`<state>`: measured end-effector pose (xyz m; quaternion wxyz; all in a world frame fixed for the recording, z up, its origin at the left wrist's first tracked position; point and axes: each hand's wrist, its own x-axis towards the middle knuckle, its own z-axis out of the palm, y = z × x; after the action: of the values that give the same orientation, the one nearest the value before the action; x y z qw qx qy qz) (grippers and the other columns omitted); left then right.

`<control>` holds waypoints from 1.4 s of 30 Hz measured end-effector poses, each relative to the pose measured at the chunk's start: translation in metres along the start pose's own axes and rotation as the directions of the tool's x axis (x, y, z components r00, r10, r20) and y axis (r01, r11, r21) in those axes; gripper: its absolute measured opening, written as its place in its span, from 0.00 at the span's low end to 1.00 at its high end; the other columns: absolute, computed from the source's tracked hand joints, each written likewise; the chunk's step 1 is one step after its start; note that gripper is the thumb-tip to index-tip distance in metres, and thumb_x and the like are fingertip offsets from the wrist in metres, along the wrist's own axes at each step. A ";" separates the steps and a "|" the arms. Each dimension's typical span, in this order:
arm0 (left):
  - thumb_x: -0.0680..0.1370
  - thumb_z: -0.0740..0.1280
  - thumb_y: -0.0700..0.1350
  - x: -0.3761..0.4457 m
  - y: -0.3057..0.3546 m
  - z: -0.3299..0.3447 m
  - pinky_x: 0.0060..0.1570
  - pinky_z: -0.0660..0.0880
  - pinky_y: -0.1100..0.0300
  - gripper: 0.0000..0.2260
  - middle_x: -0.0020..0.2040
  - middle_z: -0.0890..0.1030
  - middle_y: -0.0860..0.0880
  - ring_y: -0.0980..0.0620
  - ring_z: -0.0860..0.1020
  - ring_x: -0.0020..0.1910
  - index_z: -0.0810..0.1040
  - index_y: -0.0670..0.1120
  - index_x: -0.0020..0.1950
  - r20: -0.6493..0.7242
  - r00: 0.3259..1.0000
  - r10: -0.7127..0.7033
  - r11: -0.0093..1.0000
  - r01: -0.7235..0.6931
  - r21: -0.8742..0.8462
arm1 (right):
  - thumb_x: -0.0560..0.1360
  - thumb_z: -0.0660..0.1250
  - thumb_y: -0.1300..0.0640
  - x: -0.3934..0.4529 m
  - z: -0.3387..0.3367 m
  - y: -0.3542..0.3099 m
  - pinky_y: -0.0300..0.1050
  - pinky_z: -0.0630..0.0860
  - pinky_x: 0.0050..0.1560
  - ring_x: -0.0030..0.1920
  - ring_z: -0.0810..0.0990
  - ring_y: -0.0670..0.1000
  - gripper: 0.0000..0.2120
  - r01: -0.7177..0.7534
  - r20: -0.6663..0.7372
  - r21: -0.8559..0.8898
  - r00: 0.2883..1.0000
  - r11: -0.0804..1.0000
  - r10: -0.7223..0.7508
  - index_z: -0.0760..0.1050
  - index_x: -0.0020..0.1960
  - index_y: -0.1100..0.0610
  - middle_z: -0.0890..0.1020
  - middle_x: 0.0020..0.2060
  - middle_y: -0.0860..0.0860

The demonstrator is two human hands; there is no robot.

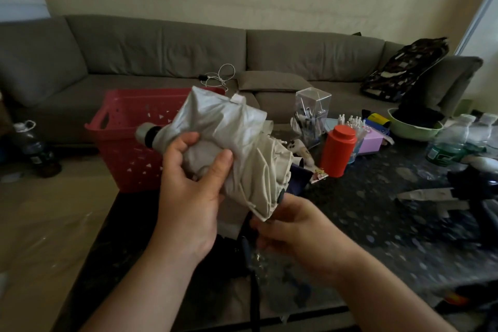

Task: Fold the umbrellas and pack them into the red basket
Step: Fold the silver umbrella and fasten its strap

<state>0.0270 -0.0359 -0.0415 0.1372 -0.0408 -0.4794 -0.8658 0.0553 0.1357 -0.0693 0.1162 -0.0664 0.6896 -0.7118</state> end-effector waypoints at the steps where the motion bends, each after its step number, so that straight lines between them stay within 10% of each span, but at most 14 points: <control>1: 0.67 0.82 0.41 0.001 0.002 -0.003 0.58 0.83 0.45 0.28 0.66 0.81 0.48 0.48 0.84 0.61 0.76 0.55 0.63 0.009 1.000 -0.013 1.000 0.013 -0.017 | 0.75 0.71 0.70 0.000 -0.007 -0.003 0.47 0.76 0.42 0.37 0.80 0.52 0.11 -0.026 -0.022 0.023 0.999 0.999 0.027 0.82 0.55 0.59 0.84 0.43 0.55; 6: 0.72 0.77 0.36 0.003 -0.005 -0.007 0.58 0.82 0.50 0.25 0.66 0.79 0.47 0.51 0.84 0.61 0.74 0.54 0.64 -0.064 0.998 0.027 0.999 -0.026 0.024 | 0.77 0.71 0.66 -0.001 -0.016 -0.023 0.50 0.77 0.39 0.36 0.78 0.55 0.05 0.028 -0.158 0.213 0.987 0.977 0.006 0.80 0.48 0.57 0.80 0.37 0.54; 10: 0.77 0.76 0.38 0.005 -0.011 -0.007 0.55 0.82 0.56 0.22 0.64 0.79 0.51 0.56 0.84 0.58 0.73 0.58 0.63 -0.134 0.985 0.112 0.990 -0.098 0.106 | 0.78 0.71 0.65 -0.005 -0.002 -0.026 0.44 0.75 0.37 0.35 0.76 0.50 0.10 0.357 -0.400 -0.183 0.824 0.916 -0.401 0.79 0.40 0.54 0.78 0.33 0.51; 16: 0.78 0.76 0.44 -0.003 -0.010 0.000 0.49 0.82 0.62 0.21 0.62 0.78 0.52 0.61 0.83 0.55 0.69 0.56 0.64 -0.128 0.951 0.282 0.918 -0.229 0.325 | 0.75 0.73 0.48 -0.008 0.006 -0.022 0.42 0.77 0.47 0.48 0.78 0.47 0.09 0.464 0.027 -0.793 0.674 0.395 -0.738 0.85 0.55 0.46 0.76 0.46 0.46; 23: 0.79 0.75 0.43 -0.002 -0.010 0.004 0.55 0.84 0.55 0.20 0.64 0.78 0.53 0.59 0.83 0.58 0.71 0.56 0.66 -0.120 0.958 0.261 0.918 -0.208 0.338 | 0.75 0.76 0.50 -0.004 0.006 -0.019 0.35 0.75 0.45 0.46 0.78 0.48 0.09 0.343 -0.174 -0.578 0.835 0.741 -0.522 0.84 0.53 0.39 0.74 0.46 0.43; 29: 0.80 0.74 0.43 -0.004 -0.011 0.006 0.59 0.83 0.45 0.14 0.63 0.84 0.51 0.51 0.84 0.62 0.81 0.59 0.62 -0.079 0.986 0.145 0.960 -0.121 0.252 | 0.77 0.72 0.42 -0.002 0.007 -0.022 0.35 0.74 0.49 0.49 0.78 0.41 0.21 0.198 -0.206 -0.596 0.899 0.778 -0.387 0.76 0.69 0.36 0.73 0.49 0.37; 38: 0.86 0.61 0.40 -0.003 0.002 0.014 0.56 0.84 0.47 0.15 0.60 0.87 0.46 0.44 0.86 0.58 0.82 0.54 0.66 0.015 0.980 -0.200 0.971 0.200 -0.134 | 0.74 0.67 0.34 -0.007 0.008 -0.033 0.40 0.74 0.61 0.59 0.74 0.42 0.14 0.334 -0.077 -0.668 0.858 0.665 -0.508 0.74 0.57 0.19 0.71 0.50 0.36; 42: 0.84 0.65 0.41 -0.006 0.003 0.014 0.49 0.86 0.51 0.16 0.59 0.87 0.47 0.45 0.87 0.56 0.82 0.57 0.66 0.051 0.975 -0.217 0.970 0.221 -0.100 | 0.78 0.67 0.39 0.000 0.005 -0.042 0.51 0.78 0.63 0.57 0.79 0.44 0.07 0.294 -0.227 -0.485 0.867 0.823 -0.443 0.82 0.47 0.27 0.78 0.52 0.45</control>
<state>0.0326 -0.0249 -0.0327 0.0291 -0.0118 -0.4372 -0.8988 0.0539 0.1318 -0.0275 -0.1604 -0.1046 0.8136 -0.5490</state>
